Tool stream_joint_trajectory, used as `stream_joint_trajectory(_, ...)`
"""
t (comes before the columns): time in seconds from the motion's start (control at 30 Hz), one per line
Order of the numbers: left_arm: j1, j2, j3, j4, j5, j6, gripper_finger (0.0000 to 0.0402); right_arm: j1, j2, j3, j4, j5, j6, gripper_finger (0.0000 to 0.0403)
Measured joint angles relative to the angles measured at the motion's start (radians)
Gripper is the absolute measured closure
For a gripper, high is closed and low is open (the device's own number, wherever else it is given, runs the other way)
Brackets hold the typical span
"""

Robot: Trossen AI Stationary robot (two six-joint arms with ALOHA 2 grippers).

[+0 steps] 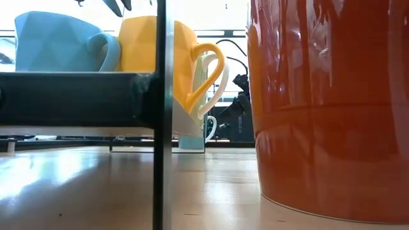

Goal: Place coffee mugs
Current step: Put the light blue mug on the shelf

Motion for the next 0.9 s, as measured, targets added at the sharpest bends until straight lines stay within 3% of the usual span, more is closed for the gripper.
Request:
stream_joint_trajectory(0.23,0.000,0.000,0.000,0.001,0.000,0.000,0.0299,0.000,0.000,0.000,0.005,-0.053,-0.003,0.0095)
stream_joint_trajectory(0.9,0.000,0.002,0.000,0.028,-0.001,0.000,0.0299,0.008,0.011,0.000,-0.025,-0.072,0.005,0.0091)
